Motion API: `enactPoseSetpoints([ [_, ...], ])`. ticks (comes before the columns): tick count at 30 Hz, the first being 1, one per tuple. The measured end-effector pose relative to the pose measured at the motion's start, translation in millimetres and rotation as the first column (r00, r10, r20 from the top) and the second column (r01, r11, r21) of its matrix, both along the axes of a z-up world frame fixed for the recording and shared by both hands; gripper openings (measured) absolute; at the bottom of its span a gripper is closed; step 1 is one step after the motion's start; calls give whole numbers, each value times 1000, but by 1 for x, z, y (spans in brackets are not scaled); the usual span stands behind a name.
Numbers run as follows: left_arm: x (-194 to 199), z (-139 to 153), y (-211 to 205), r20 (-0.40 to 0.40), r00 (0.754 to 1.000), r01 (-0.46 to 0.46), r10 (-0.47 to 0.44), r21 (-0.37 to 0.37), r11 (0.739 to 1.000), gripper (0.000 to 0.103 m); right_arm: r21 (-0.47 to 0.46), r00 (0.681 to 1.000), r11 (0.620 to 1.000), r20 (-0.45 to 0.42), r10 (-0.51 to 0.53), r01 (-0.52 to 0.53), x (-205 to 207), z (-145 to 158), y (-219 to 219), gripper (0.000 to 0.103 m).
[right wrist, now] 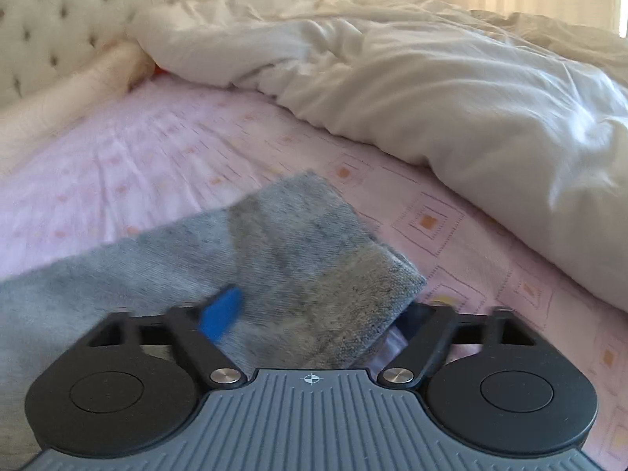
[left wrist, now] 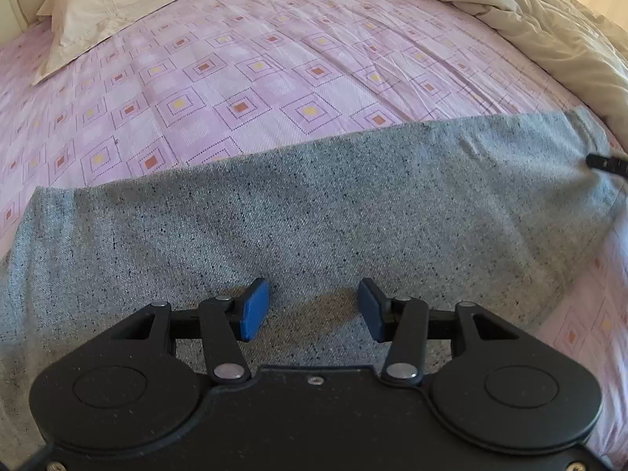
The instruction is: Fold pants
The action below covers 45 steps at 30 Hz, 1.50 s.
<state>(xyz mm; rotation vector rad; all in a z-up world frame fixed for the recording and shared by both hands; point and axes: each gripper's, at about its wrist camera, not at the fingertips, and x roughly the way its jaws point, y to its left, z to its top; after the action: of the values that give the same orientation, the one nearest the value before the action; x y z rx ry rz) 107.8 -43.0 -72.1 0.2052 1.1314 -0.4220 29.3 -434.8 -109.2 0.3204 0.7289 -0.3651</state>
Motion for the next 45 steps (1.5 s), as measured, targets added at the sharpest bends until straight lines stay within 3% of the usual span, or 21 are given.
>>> enactPoseSetpoints([
  [1, 2, 2, -1, -5, 1000, -6, 6, -6, 1000, 55, 33, 1000, 999, 11, -7, 6, -2, 1, -6, 26],
  [3, 6, 10, -4, -9, 1000, -13, 13, -27, 1000, 55, 126, 999, 992, 38, -37, 32, -4, 2, -21, 16],
  [6, 11, 22, -19, 2, 1000, 5, -5, -50, 999, 55, 214, 996, 975, 66, -67, 52, -8, 2, -31, 15],
  [11, 18, 31, -61, 14, 995, 101, -101, -63, 993, 55, 163, 996, 986, 78, -33, 20, -5, 9, -22, 14],
  [15, 28, 26, -101, 54, 985, 165, -162, -51, 985, 55, 173, 996, 985, 86, -23, 8, -3, 12, -27, 14],
  [19, 50, 2, -122, 11, 993, 114, -114, -19, 993, 55, 162, 995, 987, 101, 1, -18, -2, 17, -27, 14],
  [21, 59, -9, -124, 7, 998, 65, -64, -13, 998, 55, 154, 994, 988, 112, 14, -31, -2, 22, -25, 14],
  [25, 59, -7, -132, 51, 995, 82, -82, 10, 997, 55, 163, 990, 986, 138, 16, -39, -1, 30, -24, 14],
  [29, 48, 7, -119, 30, 998, 64, -63, -31, 998, 54, 160, 988, 986, 155, 23, -48, 1, 37, -21, 14],
  [36, -18, -1, -107, -117, 979, 159, -165, -61, 985, 54, 131, 988, 990, 150, 24, -44, 5, 43, -11, 14],
  [41, -48, -5, -119, -58, 957, 285, -285, -15, 958, 55, 108, 986, 993, 163, 24, -42, 5, 53, 1, 14],
  [45, -23, 5, -95, -135, 973, 169, -186, -125, 978, 54, 56, 979, 995, 193, 72, -84, 6, 74, 24, 14],
])
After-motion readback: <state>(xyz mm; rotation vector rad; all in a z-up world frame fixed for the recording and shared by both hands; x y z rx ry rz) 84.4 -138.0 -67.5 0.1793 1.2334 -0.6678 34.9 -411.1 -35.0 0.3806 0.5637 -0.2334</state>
